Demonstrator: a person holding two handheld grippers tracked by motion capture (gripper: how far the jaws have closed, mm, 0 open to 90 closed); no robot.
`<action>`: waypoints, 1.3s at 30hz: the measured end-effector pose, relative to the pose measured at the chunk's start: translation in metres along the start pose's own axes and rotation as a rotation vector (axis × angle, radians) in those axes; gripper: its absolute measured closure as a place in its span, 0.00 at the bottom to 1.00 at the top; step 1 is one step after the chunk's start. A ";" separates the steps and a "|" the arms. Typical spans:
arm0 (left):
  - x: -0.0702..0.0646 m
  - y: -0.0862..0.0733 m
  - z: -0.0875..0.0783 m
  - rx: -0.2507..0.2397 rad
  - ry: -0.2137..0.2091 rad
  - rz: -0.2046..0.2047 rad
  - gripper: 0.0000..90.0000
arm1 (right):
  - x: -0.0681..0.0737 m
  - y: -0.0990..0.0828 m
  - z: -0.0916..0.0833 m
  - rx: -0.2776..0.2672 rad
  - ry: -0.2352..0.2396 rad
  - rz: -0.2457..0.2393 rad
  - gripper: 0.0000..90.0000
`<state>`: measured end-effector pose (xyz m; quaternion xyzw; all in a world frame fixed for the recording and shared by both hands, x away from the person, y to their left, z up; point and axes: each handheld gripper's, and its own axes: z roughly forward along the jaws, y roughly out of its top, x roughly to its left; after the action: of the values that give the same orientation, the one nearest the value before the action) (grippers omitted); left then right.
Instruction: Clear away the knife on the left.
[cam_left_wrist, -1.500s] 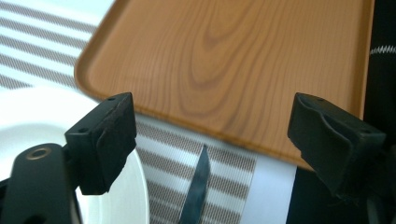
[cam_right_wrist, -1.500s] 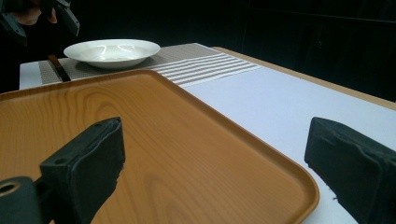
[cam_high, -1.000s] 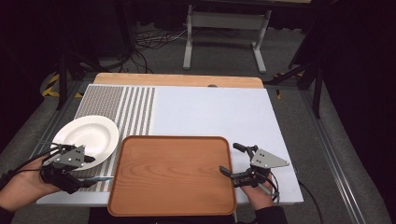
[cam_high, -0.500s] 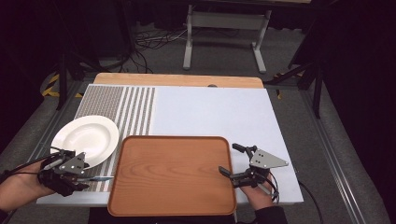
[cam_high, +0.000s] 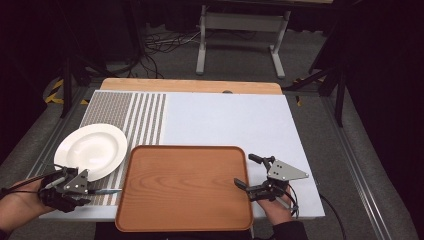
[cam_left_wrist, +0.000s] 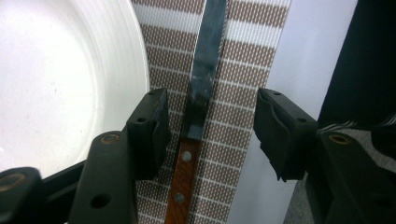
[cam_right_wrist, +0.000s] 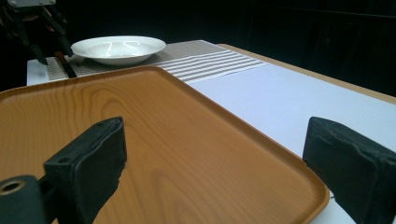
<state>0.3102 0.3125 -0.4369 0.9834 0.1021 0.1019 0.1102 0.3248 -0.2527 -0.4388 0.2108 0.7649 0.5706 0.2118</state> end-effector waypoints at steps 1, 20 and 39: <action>0.000 -0.002 0.001 0.006 -0.003 0.000 0.53 | 0.000 0.000 0.000 0.002 0.001 -0.002 0.07; 0.004 -0.016 0.006 0.133 0.018 0.004 0.67 | 0.001 -0.001 0.002 0.008 0.021 -0.004 0.07; 0.020 -0.017 0.011 0.188 -0.032 0.115 0.84 | 0.001 -0.001 0.004 0.017 0.047 0.000 0.07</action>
<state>0.3289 0.3310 -0.4475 0.9951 0.0526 0.0826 0.0132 0.3257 -0.2493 -0.4413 0.1990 0.7746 0.5689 0.1919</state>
